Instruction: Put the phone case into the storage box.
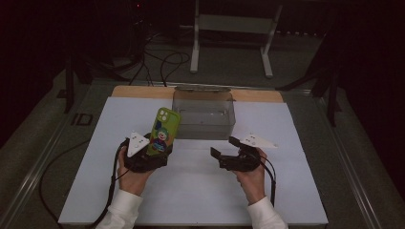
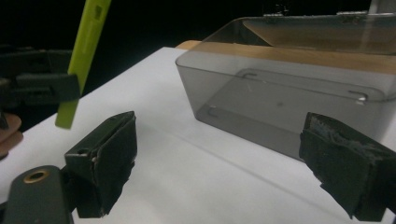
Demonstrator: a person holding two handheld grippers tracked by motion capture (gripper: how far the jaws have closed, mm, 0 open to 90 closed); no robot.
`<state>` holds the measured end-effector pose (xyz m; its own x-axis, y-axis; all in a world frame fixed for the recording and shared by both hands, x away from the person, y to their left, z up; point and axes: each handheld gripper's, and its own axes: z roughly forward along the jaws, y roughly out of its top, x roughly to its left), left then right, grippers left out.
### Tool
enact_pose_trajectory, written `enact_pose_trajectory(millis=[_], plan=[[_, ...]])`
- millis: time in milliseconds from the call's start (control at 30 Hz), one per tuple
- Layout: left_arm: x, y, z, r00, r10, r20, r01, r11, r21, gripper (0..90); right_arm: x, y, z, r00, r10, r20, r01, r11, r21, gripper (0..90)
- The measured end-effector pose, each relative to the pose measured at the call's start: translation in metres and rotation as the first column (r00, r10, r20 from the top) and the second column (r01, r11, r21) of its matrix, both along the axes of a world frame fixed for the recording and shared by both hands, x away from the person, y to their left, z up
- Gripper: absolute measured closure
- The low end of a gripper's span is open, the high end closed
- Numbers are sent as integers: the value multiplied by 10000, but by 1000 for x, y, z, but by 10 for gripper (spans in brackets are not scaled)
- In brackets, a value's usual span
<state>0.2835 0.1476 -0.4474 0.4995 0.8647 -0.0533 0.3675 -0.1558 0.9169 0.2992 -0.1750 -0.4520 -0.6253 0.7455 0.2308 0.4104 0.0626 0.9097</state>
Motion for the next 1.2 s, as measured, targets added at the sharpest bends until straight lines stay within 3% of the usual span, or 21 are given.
enact_pose_trajectory(millis=[267, 600, 733, 967, 1200], plan=[[-1, -4, -1, 10000, -44, 10, 44, 10000, -62, 166, 6, 19, 8, 9995, 321, -38, -320, 9992, 230, 116], [-1, -8, -3, 10000, -58, -26, 57, 9998, -199, 166, 15, 48, 16, 9974, 674, 259, -690, 9955, 657, 174], [-1, -9, -3, 10000, -71, -22, 70, 9997, -231, 166, 19, 58, 19, 9970, 772, 78, -775, 9940, 765, 208], [-1, -12, -4, 9999, -106, -53, 104, 9992, -378, 166, 21, 68, 18, 9971, 652, -395, -608, 9928, 1030, 362], [-1, -16, -5, 9999, -116, -98, 111, 9988, -482, 166, 18, 84, 19, 9932, 1065, -468, -1012, 9894, 1045, 389]])
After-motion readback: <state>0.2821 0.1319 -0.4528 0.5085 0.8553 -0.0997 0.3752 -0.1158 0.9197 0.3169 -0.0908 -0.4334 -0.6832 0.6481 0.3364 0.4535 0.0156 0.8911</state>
